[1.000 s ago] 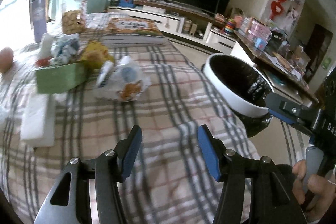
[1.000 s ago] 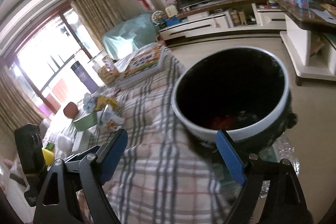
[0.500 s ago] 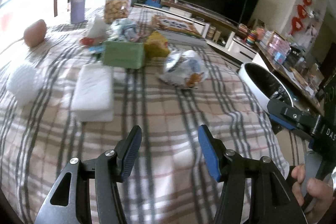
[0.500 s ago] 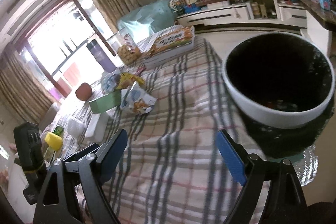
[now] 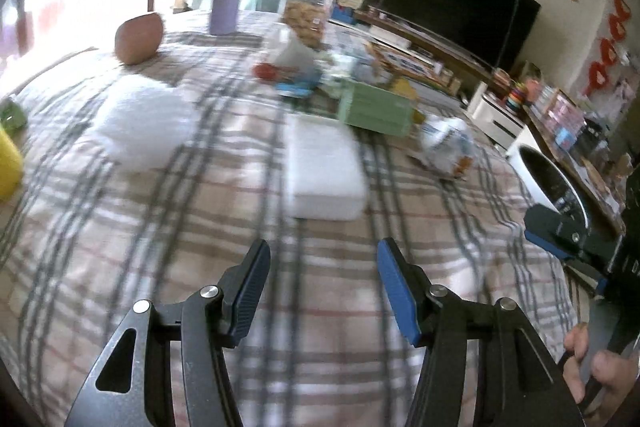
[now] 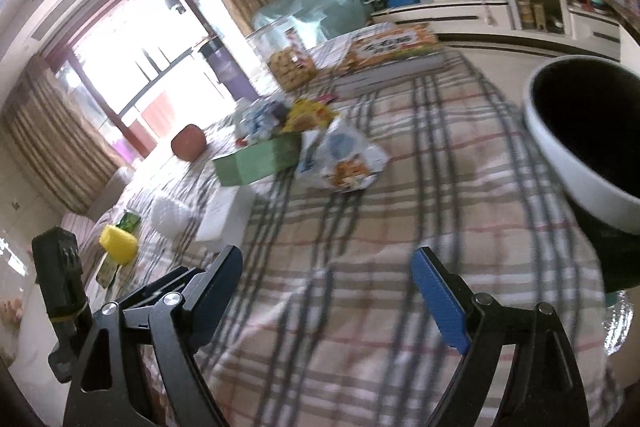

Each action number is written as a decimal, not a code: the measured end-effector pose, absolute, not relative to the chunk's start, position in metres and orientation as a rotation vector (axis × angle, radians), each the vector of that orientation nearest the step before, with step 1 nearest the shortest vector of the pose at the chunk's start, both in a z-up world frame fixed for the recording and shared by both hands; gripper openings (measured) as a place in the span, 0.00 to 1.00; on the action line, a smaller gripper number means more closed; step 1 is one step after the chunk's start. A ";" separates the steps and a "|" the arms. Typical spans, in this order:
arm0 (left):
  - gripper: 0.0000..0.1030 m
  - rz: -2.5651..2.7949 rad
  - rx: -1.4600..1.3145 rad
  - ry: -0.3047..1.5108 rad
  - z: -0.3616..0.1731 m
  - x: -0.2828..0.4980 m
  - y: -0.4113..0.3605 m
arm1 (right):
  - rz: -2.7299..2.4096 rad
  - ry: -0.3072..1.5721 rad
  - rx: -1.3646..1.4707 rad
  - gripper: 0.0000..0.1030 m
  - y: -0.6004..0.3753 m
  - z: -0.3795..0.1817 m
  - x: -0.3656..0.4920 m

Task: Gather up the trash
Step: 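Move both open tools back toward the white foam items on the table, then grasp the white mesh sleeve with the left tool while the right tool grasps the foam block, then carry the foam block over the bin with the right tool while the left tool carries the sleeve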

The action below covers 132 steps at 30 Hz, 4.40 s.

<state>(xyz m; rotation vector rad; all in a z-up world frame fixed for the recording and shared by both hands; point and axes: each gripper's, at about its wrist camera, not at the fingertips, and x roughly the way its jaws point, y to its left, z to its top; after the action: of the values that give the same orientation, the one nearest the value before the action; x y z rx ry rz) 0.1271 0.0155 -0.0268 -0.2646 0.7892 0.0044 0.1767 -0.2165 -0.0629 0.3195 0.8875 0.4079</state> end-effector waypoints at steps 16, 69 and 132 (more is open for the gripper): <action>0.62 0.128 -0.280 0.758 -0.021 0.115 0.091 | 0.503 0.934 0.237 0.86 -0.126 -0.075 0.183; 0.04 -0.102 -0.227 0.767 -0.023 0.140 0.040 | 0.506 0.929 0.195 0.48 -0.157 -0.064 0.150; 0.04 -0.545 -0.050 0.788 -0.012 0.268 -0.196 | 0.064 0.765 0.395 0.49 -0.411 -0.036 0.166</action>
<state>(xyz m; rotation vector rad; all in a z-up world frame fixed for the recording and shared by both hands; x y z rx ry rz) 0.2684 -0.1962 -0.0119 -0.0500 0.7884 -0.5451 0.1657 -0.4106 -0.0363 0.3947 0.7645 0.0639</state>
